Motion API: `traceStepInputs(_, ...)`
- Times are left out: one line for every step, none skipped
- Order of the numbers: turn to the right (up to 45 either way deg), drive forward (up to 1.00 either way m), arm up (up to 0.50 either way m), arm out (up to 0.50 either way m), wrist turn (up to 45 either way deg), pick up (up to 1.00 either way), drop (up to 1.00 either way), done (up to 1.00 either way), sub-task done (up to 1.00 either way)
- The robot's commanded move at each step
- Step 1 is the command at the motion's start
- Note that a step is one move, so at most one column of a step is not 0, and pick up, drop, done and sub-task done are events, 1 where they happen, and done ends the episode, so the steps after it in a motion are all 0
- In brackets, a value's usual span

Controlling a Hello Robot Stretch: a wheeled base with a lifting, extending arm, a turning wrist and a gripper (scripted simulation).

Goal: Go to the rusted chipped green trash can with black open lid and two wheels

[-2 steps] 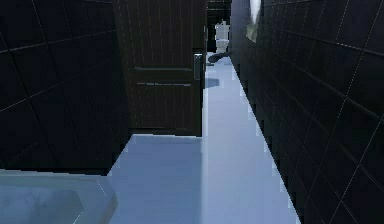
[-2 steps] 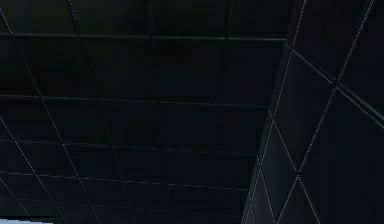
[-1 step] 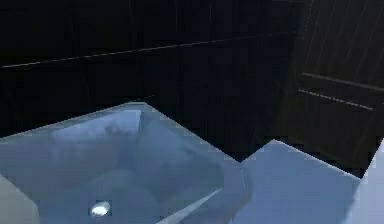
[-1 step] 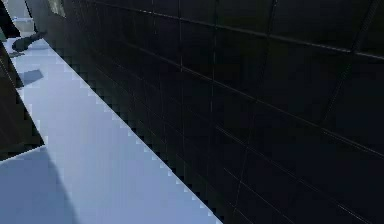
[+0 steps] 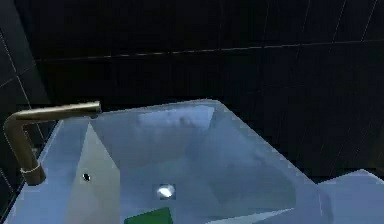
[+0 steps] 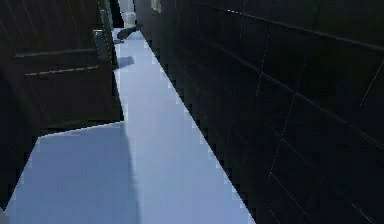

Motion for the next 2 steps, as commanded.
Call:
traceStepInputs(45.0,0.0,0.0,0.0,0.0,0.0,0.0,0.0,0.0)
traceStepInputs(45.0,0.0,0.0,0.0,0.0,0.0,0.0,0.0,0.0)
